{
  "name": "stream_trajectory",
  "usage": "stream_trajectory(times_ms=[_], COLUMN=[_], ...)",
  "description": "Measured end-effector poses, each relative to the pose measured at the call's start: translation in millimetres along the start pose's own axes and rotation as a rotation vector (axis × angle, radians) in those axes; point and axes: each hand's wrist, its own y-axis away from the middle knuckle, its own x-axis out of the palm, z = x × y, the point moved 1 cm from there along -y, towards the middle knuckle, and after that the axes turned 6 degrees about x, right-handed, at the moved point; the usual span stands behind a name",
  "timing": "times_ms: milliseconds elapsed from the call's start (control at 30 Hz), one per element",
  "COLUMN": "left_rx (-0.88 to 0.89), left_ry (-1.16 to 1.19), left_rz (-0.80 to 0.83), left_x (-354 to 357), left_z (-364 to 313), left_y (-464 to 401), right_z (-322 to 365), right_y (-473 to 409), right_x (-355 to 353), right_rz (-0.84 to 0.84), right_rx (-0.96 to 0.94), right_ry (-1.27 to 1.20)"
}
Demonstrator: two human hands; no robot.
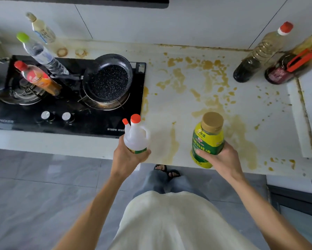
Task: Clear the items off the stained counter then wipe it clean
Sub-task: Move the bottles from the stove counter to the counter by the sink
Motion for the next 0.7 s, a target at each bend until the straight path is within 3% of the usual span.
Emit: stream_trajectory(times_ms=[367, 700], left_rx=[-0.271, -0.670], left_ry=[0.139, 0.288], left_rz=[-0.272, -0.602], left_x=[2.4, 21.8], left_z=[62.3, 149.0], left_y=[121.5, 294.8], right_z=[11.4, 87.5], right_y=[-12.3, 23.4], right_x=[13.7, 123.9], right_rz=[0.266, 0.609], right_rx=[-0.139, -0.372], right_ry=[0.219, 0.337])
